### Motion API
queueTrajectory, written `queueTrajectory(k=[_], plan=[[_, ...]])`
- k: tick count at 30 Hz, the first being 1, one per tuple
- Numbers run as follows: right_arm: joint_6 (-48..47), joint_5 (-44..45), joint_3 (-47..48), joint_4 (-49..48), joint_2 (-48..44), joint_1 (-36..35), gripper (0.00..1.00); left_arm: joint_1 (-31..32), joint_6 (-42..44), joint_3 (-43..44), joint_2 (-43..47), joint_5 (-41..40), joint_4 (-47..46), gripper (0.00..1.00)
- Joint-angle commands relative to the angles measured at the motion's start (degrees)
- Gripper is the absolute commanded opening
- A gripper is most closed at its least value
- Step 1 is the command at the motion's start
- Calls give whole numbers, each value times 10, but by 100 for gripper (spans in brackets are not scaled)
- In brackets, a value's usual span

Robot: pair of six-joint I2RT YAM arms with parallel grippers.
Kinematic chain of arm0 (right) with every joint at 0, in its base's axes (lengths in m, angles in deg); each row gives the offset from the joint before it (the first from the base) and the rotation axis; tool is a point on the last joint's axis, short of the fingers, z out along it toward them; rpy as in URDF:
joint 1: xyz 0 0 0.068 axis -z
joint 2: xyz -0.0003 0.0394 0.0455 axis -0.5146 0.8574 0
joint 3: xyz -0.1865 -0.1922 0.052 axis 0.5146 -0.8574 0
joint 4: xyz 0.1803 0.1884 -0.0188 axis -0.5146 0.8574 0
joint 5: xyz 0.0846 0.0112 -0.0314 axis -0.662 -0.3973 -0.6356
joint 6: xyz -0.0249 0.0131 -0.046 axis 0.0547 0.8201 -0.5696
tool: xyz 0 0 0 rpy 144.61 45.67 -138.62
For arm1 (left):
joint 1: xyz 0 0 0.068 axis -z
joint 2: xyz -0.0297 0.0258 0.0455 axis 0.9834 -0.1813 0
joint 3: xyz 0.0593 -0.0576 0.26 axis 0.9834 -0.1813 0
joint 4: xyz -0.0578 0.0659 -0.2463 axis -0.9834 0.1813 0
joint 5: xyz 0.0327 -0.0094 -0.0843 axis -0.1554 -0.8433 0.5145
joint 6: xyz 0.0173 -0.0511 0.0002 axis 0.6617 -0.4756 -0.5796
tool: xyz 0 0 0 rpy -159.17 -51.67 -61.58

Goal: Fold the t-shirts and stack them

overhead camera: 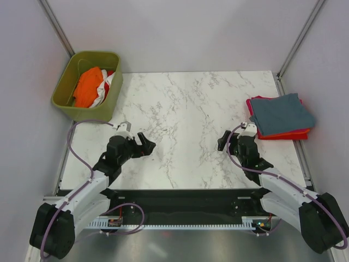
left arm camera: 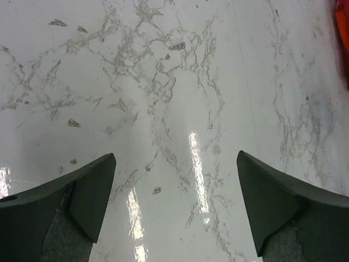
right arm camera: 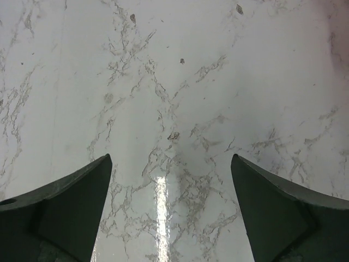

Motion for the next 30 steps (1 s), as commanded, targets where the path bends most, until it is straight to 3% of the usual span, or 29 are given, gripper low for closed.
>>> queueTrajectory(k=[1, 6, 9, 12, 16, 22, 30], plan=[[13, 21, 18, -6, 0, -1, 98, 0, 25, 1, 2, 0, -23, 100], [40, 56, 37, 32, 16, -1, 98, -1, -13, 28, -19, -92, 42, 100], [52, 67, 40, 40, 12, -1, 98, -1, 11, 58, -41, -65, 57, 100], [56, 82, 29, 35, -9, -1, 98, -1, -18, 79, -59, -16, 54, 100], [67, 112, 15, 42, -39, -1, 98, -9, -72, 197, -123, -56, 165, 99], [69, 123, 16, 59, -52, -1, 95, -83, -55, 403, -174, -79, 253, 98], [69, 119, 16, 62, -51, -1, 91, -256, -65, 633, -301, -87, 310, 95]])
